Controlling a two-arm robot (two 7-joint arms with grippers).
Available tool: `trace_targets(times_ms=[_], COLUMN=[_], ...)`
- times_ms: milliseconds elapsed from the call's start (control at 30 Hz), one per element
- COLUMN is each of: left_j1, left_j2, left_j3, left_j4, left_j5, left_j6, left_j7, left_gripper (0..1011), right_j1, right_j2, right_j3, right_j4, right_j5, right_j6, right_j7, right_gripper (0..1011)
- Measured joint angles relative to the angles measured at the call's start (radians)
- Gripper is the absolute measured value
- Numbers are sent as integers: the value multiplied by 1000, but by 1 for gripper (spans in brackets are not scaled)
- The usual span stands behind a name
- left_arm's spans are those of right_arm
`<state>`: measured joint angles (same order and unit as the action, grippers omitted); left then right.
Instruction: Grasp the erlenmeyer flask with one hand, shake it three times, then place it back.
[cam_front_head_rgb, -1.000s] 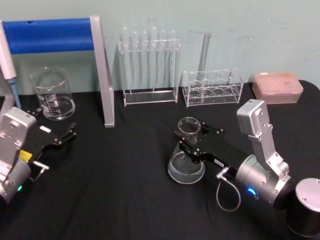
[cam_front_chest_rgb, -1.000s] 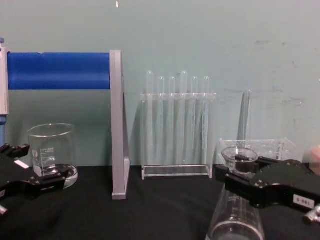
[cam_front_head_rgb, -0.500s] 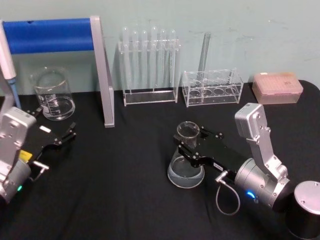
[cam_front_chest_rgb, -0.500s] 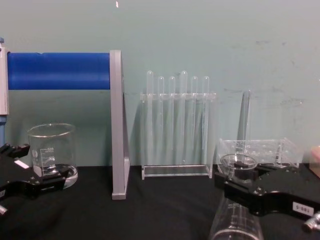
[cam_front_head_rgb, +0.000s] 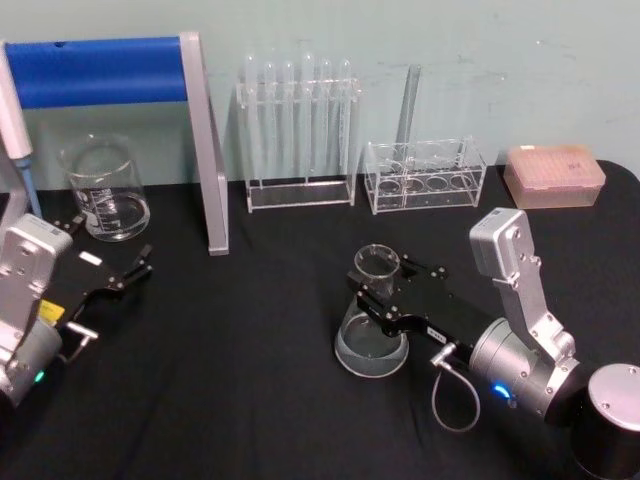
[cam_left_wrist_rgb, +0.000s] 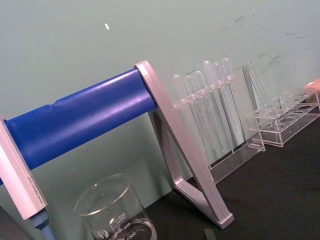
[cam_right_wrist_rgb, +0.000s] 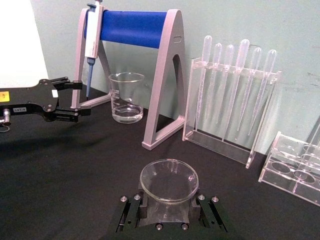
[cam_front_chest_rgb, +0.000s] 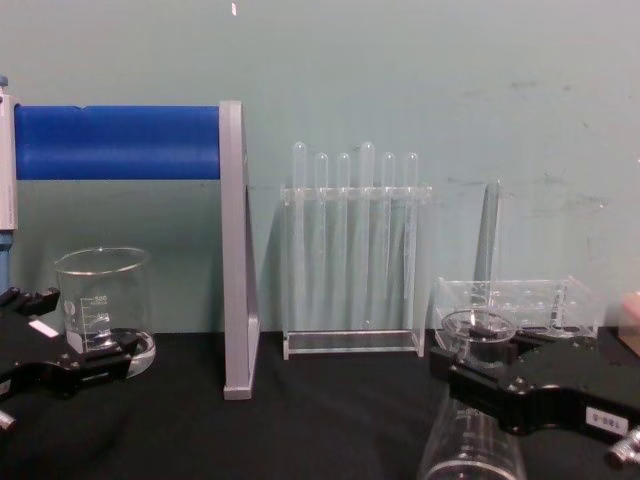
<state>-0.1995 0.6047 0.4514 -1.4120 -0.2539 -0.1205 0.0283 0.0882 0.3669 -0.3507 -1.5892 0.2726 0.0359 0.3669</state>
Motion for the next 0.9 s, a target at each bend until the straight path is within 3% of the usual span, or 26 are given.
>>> trace_targets(times_ms=[567, 900], left_j1=[0, 0], left_j2=[0, 0], left_j3=[0, 0], left_j4=[0, 0], left_j5=[0, 0], left_j6=[0, 0], left_j7=[0, 0], left_gripper=[1001, 1001], right_j1=[1, 1], right_j2=[0, 0], right_j3=[1, 1], right_j4=[-1, -1], right_j5=[-1, -1], right_j6=[1, 1], right_j7=[0, 0], right_gripper=[468, 797])
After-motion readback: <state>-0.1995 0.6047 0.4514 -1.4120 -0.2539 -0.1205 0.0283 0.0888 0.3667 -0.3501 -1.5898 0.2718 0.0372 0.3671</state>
